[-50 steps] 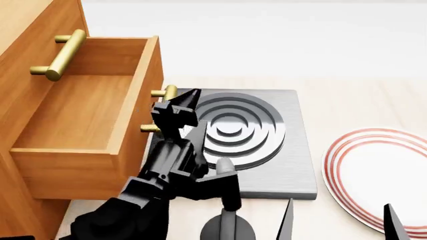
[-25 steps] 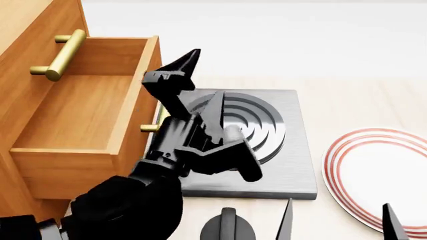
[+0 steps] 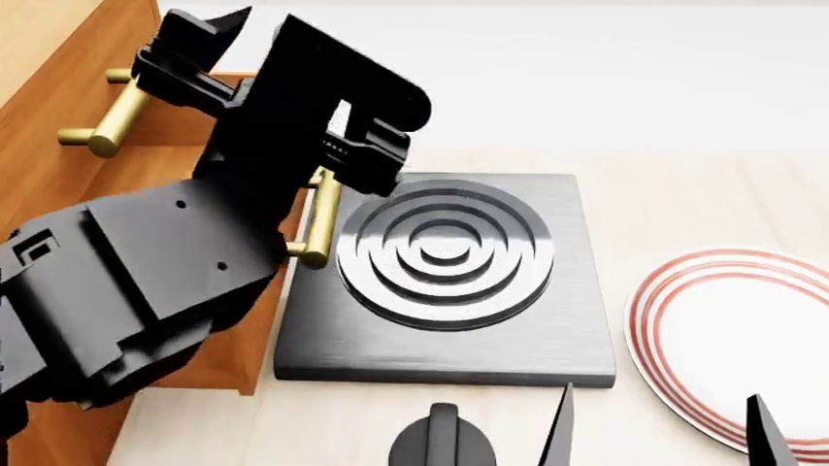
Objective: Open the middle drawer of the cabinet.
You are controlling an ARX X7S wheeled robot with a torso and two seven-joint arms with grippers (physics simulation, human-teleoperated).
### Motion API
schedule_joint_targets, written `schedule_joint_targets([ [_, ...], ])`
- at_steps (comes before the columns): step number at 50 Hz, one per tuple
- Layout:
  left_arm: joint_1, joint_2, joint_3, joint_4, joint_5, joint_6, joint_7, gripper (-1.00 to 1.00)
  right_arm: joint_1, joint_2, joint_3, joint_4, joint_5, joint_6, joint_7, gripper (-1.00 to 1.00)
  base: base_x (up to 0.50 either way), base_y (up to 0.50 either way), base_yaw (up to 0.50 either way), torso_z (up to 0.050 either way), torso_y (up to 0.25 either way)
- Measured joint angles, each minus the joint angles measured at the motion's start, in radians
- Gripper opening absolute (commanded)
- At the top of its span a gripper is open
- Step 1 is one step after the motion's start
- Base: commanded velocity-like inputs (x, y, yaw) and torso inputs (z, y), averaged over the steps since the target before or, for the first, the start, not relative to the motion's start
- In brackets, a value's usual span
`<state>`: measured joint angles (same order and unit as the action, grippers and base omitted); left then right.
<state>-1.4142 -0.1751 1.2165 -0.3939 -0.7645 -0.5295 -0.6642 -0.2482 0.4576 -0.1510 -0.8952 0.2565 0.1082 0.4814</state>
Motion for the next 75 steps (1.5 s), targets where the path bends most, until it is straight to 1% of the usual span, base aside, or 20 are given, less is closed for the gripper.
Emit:
schedule_joint_targets([
  [8,-0.032,-0.053,-0.111,0.079,-0.205,-0.108,0.012,1.00,0.000,0.000,0.000,0.004,0.006,-0.008,0.001,1.00,0.00,0.00,0.00,0.000,0.000],
  [14,-0.061,-0.071,-0.156,0.091,-0.314,-0.189,0.023,1.00,-0.001,0.001,0.001,0.007,0.010,-0.013,0.002,1.00,0.00,0.00,0.00,0.000,0.000],
  [22,-0.072,-0.085,-0.232,0.103,-0.467,-0.270,0.004,1.00,-0.002,0.003,0.000,0.009,0.012,-0.019,0.003,1.00,0.00,0.00,0.00,0.000,0.000],
  [30,-0.066,-0.092,-0.291,0.099,-0.588,-0.320,-0.014,1.00,-0.004,0.005,0.001,0.012,0.014,-0.025,0.004,1.00,0.00,0.00,0.00,0.000,0.000],
  [38,-0.039,-0.088,-0.369,0.069,-0.704,-0.319,-0.063,1.00,-0.006,0.008,0.003,0.013,0.017,-0.030,0.005,1.00,0.00,0.00,0.00,0.000,0.000],
  [45,-0.016,-0.086,-0.407,0.045,-0.725,-0.276,-0.106,1.00,-0.007,0.010,0.002,0.015,0.018,-0.033,0.006,1.00,0.00,0.00,0.00,0.000,0.000],
  [60,0.031,-0.076,-0.422,0.002,-0.692,-0.193,-0.155,1.00,-0.007,0.015,0.001,0.017,0.020,-0.034,0.010,1.00,0.00,0.00,0.00,0.000,0.000],
  [75,0.047,-0.073,-0.378,-0.025,-0.669,-0.215,-0.126,1.00,-0.003,0.019,-0.001,0.022,0.023,-0.035,0.013,1.00,0.00,0.00,0.00,0.000,0.000],
])
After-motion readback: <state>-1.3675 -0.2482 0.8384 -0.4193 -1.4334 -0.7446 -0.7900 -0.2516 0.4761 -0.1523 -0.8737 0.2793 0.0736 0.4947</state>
